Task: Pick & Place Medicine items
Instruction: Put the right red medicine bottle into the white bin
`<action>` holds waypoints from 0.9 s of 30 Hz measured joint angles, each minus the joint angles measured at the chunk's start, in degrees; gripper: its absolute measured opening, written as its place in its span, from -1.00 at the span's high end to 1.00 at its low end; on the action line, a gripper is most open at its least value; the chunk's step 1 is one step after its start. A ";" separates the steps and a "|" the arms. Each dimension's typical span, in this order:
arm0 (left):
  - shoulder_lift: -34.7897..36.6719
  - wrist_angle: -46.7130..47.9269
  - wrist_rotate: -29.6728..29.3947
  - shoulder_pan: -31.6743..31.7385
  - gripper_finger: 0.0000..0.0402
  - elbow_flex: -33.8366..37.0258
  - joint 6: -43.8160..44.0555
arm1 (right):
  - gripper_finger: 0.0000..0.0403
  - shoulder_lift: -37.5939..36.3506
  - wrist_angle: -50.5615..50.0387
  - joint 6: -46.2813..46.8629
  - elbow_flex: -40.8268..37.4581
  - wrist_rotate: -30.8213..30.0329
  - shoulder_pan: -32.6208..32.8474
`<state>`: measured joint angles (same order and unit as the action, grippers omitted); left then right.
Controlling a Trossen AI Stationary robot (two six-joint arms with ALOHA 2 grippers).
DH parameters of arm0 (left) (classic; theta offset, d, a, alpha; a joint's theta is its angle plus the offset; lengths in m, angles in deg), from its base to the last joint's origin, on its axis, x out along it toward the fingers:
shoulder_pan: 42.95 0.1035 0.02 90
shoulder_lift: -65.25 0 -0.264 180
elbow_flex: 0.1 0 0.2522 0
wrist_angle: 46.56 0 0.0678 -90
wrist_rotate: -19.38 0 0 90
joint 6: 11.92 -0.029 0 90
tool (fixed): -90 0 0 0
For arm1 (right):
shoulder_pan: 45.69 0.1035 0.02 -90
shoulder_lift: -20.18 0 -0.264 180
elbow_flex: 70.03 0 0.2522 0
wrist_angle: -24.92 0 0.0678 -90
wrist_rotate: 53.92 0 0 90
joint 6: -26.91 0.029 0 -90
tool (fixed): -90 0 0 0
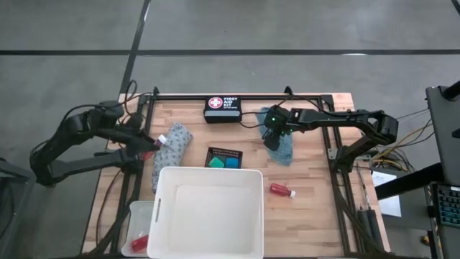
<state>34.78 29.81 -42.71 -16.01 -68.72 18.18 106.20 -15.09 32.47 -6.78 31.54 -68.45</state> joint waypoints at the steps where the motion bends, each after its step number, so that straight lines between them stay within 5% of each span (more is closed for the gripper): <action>1: 0.01 1.64 0.01 0.00 0.02 0.00 -0.09 | -0.01 0.00 0.03 0.04 0.00 0.00 0.00; 16: 0.17 15.14 -4.86 0.00 0.02 0.00 0.06 | -0.01 0.00 0.16 0.11 0.00 0.00 0.00; 27: 0.14 26.26 -10.35 0.00 0.02 0.00 9.77 | -0.01 0.00 0.30 0.09 -0.02 0.02 0.00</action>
<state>34.92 56.07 -53.06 -16.01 -68.72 27.95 106.20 -14.79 32.56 -6.80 31.56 -68.45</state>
